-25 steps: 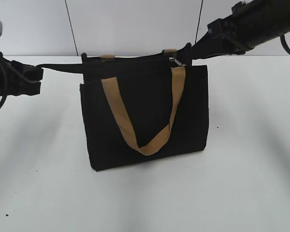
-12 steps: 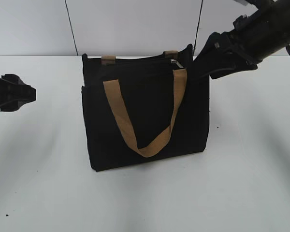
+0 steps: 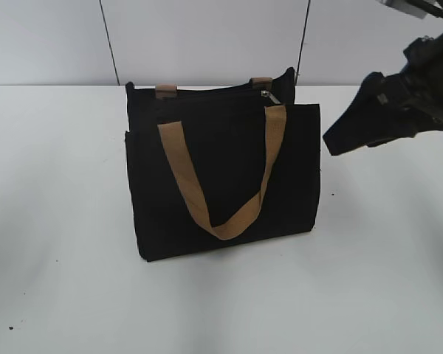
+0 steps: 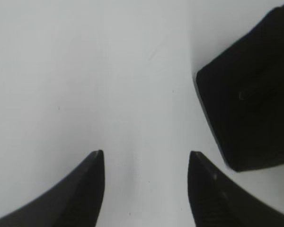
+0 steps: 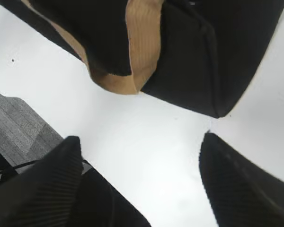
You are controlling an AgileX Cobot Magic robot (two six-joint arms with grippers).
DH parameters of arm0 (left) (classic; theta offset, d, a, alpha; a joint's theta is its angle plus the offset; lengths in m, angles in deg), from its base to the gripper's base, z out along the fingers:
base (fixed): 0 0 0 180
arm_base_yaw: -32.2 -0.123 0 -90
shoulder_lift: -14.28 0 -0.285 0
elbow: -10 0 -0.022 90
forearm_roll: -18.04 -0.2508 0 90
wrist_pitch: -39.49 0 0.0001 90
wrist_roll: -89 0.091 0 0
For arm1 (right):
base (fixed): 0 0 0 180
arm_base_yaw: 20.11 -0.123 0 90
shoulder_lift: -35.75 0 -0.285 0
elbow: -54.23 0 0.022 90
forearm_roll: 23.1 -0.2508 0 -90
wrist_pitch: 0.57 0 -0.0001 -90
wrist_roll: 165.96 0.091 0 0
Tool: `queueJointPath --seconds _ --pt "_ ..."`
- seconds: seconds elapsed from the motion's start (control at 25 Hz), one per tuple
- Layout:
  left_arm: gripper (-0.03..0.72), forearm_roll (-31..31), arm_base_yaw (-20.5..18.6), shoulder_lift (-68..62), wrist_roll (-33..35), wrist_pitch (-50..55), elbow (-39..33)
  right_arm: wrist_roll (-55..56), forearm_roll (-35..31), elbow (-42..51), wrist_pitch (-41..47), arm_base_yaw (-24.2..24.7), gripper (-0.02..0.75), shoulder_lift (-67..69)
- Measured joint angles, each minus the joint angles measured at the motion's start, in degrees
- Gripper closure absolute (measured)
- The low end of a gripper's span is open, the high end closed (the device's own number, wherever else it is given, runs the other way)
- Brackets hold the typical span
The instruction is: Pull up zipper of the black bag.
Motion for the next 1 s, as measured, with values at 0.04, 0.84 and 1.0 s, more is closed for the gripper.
queueJointPath --seconds 0.04,0.84,1.0 --pt "0.255 2.2 0.0 1.6 2.7 2.1 0.1 0.2 0.3 1.4 0.0 0.0 0.150 -1.4" --pt "0.255 6.7 0.1 37.8 11.6 29.4 -2.4 21.4 18.5 29.0 0.7 0.0 0.150 -52.5" --pt "0.255 7.8 0.1 44.6 13.8 31.4 -6.5 25.9 23.6 30.7 5.7 0.0 0.150 -62.8"
